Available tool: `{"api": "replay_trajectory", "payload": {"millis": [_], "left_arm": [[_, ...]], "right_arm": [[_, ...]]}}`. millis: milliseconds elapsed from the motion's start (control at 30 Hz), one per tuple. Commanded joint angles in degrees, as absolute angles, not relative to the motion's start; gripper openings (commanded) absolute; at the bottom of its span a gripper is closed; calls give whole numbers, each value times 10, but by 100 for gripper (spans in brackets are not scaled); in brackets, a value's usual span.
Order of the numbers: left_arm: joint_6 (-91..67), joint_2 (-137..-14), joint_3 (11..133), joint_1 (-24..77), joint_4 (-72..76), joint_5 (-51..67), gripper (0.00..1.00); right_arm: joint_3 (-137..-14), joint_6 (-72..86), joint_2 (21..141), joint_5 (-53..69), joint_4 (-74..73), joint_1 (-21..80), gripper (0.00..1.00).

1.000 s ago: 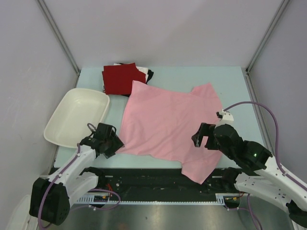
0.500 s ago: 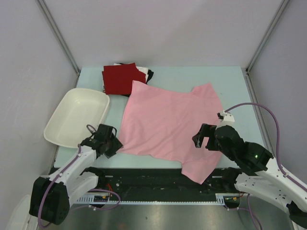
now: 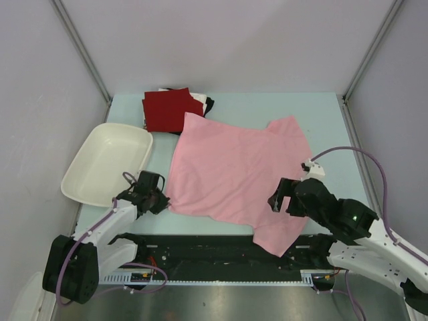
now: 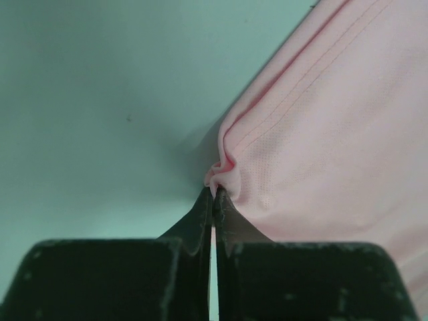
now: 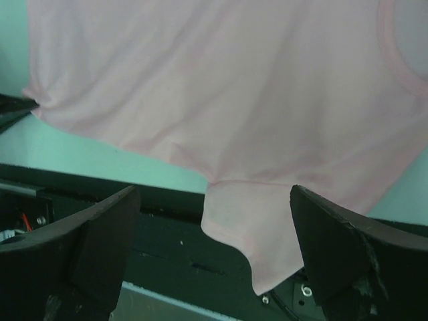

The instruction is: Fold and stack the t-shirts

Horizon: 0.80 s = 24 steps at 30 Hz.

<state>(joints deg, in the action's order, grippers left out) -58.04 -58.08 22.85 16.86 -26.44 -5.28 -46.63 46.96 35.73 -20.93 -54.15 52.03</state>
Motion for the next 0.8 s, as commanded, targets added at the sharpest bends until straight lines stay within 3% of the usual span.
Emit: {"api": "replay_trajectory", "payload": {"millis": [0,467,767], "left_arm": [[-575,-570,221,171,-279,-63,0],[-563,-583,229,172,-251,-48,0],[-556,-600,226,171,-227,-33,0]], "right_arm": [[-445,555,360,-181,-605,559,97],[-372,753,353,-154,-659,737,91],[-343,862,417,-160,-664,863,88]]}}
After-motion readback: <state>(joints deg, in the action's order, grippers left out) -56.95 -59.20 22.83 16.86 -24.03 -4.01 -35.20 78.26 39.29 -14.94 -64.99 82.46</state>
